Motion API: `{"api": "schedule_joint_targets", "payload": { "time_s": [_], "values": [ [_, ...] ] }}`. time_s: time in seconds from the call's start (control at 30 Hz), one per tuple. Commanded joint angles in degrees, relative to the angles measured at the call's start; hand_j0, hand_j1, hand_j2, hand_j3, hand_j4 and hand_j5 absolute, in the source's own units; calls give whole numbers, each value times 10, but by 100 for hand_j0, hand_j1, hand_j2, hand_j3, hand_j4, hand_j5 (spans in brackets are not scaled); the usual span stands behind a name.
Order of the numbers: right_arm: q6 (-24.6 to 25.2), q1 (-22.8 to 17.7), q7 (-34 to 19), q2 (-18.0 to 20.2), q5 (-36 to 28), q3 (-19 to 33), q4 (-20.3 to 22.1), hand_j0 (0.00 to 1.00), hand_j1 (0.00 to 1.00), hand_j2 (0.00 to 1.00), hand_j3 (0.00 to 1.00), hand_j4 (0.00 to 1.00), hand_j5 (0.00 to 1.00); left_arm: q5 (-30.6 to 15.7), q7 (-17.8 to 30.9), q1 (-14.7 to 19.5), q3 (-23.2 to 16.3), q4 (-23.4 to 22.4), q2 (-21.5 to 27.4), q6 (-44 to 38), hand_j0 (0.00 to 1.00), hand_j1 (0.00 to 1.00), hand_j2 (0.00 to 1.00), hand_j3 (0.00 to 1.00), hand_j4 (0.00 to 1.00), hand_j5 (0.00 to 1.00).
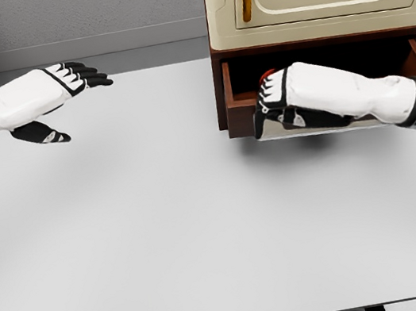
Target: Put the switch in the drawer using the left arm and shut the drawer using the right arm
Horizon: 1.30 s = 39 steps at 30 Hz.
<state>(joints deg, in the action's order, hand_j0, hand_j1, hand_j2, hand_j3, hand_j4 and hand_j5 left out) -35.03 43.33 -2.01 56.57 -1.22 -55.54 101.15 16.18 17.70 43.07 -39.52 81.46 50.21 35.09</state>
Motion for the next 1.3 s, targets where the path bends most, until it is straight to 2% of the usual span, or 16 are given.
{"api": "schedule_joint_targets", "payload": {
  "time_s": [0.0,0.1,0.17,0.43,0.67,0.77,1.0,1.2,1.23,1.27],
  "values": [
    [0,0,0,-1,-3,-8,0,39,39,39,39,39,39,-4,0,0,1,0,1,-1,100,100,100,100,100,100],
    [0,-2,0,-1,-4,-11,-5,40,40,40,40,40,40,-4,0,0,1,-1,1,-1,100,100,100,100,100,100],
    [0,0,0,-2,-3,-24,-24,39,39,39,39,39,39,-4,0,0,1,-2,1,-1,100,100,100,100,100,100],
    [0,1,0,-2,-4,-23,-44,39,39,39,39,39,39,-3,0,0,1,-5,1,-1,100,100,100,100,100,100],
    [0,10,0,-6,-6,-19,-79,39,39,39,39,39,39,-3,0,0,1,-5,2,-1,100,100,100,100,100,100],
    [0,14,1,-15,-6,-19,-82,38,38,38,38,38,38,-4,0,0,1,-5,2,-1,100,100,100,100,100,100],
    [0,32,1,-44,-6,-26,-126,39,39,39,39,39,39,-4,0,0,1,-5,2,-1,100,100,100,100,100,100],
    [0,44,0,-46,-6,-26,-131,39,39,39,39,39,39,-4,0,0,1,-5,1,-1,100,100,100,100,100,100],
    [0,49,1,-46,-5,-26,-123,40,40,40,40,40,40,-3,0,0,1,-5,1,-1,100,100,100,100,100,100],
    [0,50,0,-41,-5,-26,-86,40,40,40,40,40,40,-3,0,0,1,-5,1,-1,100,100,100,100,100,100]
  ]
}}
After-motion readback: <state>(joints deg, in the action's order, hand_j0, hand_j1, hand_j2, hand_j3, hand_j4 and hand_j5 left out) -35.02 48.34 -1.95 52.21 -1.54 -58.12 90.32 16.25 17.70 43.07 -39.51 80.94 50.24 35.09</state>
